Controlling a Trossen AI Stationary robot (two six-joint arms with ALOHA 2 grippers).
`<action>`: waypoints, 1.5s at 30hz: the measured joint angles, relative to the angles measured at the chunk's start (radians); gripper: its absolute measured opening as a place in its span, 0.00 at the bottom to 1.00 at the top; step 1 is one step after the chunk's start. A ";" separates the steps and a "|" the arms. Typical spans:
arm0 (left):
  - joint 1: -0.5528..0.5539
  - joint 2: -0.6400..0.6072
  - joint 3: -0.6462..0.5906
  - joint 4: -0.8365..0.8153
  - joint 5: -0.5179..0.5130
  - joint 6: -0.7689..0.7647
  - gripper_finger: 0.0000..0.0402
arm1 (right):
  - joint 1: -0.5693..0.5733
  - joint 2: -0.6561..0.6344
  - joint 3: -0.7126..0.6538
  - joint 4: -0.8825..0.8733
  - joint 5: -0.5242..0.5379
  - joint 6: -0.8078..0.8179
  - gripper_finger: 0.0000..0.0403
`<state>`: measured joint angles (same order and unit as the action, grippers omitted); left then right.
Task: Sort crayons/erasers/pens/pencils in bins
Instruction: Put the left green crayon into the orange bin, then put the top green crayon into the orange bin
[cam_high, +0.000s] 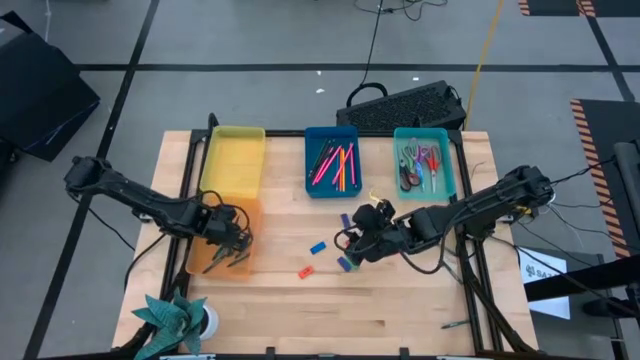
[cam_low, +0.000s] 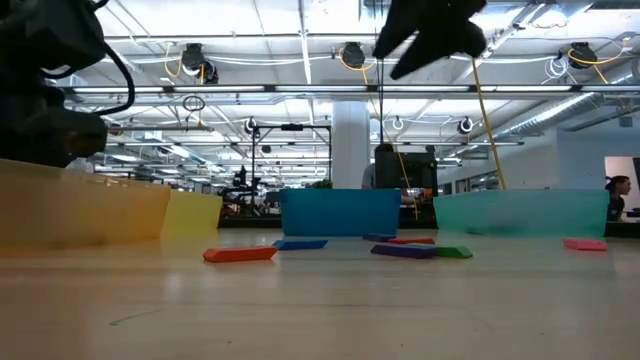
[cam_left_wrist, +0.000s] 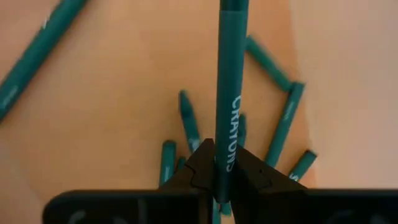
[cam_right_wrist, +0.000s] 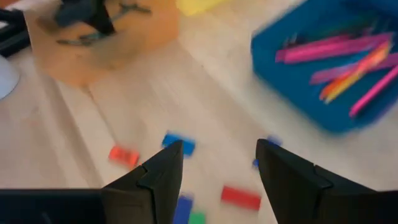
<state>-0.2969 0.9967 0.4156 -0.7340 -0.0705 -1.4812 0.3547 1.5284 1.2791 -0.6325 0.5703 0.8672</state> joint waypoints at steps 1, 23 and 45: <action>0.004 0.002 0.000 -0.006 0.022 -0.016 0.07 | -0.005 -0.001 -0.008 -0.011 -0.035 0.029 0.48; 0.035 -0.162 0.091 -0.005 -0.142 0.123 0.53 | -0.138 0.000 -0.254 -0.727 -0.765 0.016 0.48; 0.127 -0.198 0.152 0.468 -0.427 0.715 0.29 | -0.293 -0.001 -0.635 -0.446 -0.842 -0.137 0.42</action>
<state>-0.1696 0.7986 0.5674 -0.2657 -0.4980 -0.7661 0.0620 1.5276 0.6445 -1.0789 -0.2721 0.7306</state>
